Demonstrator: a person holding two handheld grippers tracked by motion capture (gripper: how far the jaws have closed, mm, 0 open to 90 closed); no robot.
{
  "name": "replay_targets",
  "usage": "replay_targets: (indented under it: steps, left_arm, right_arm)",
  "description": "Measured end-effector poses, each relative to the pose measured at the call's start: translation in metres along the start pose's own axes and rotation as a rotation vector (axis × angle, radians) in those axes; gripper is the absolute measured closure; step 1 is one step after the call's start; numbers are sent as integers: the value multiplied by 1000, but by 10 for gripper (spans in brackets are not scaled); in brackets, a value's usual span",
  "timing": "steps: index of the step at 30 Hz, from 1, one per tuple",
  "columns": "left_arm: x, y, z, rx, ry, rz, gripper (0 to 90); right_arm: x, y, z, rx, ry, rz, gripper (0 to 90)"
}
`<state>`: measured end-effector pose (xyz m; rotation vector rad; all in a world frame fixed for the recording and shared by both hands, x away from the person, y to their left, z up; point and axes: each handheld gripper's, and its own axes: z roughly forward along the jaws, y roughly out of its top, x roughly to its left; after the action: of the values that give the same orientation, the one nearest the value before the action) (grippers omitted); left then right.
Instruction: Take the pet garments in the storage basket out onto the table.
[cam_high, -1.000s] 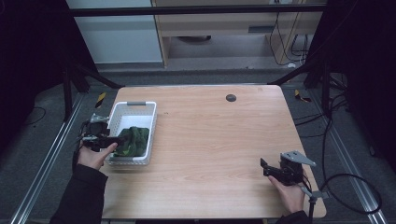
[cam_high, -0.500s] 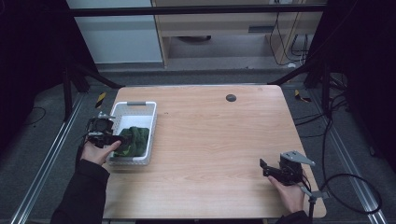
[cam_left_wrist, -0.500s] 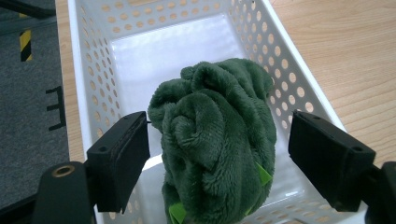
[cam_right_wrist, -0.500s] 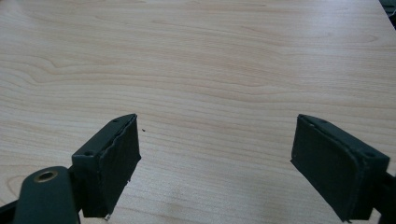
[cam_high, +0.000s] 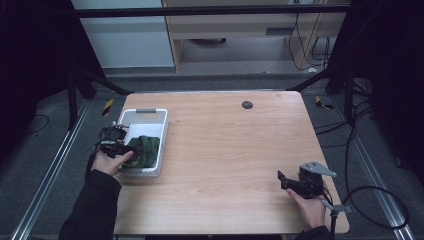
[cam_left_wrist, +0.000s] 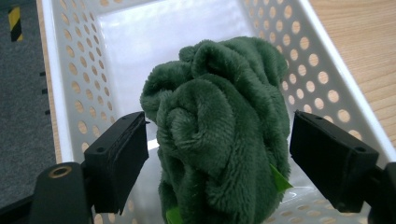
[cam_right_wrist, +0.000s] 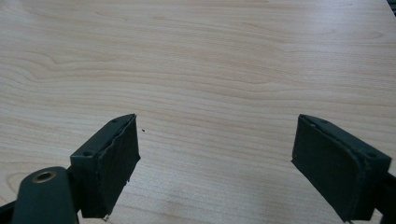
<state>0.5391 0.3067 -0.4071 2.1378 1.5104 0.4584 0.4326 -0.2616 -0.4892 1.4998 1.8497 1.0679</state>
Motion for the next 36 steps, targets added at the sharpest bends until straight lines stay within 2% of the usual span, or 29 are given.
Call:
replay_targets:
  steps: [8,17,24,28,31,36]
  left_arm:
    - [2,1,10,41,8,2,185]
    - [0,-1,19,57,-7,-10,208]
    - [0,-2,21,71,-4,-15,309]
    - [0,-2,20,74,-3,-23,398]
    - [1,-3,20,77,-6,-45,463]
    - [1,-4,21,76,-7,-46,547]
  right_arm:
    - [1,0,1,7,7,0,142]
    - [1,0,2,19,13,2,140]
    - [1,-1,3,24,17,-5,140]
    - [1,-1,3,28,17,-4,140]
    - [1,-1,4,35,24,1,139]
    - [1,-1,4,45,24,1,138]
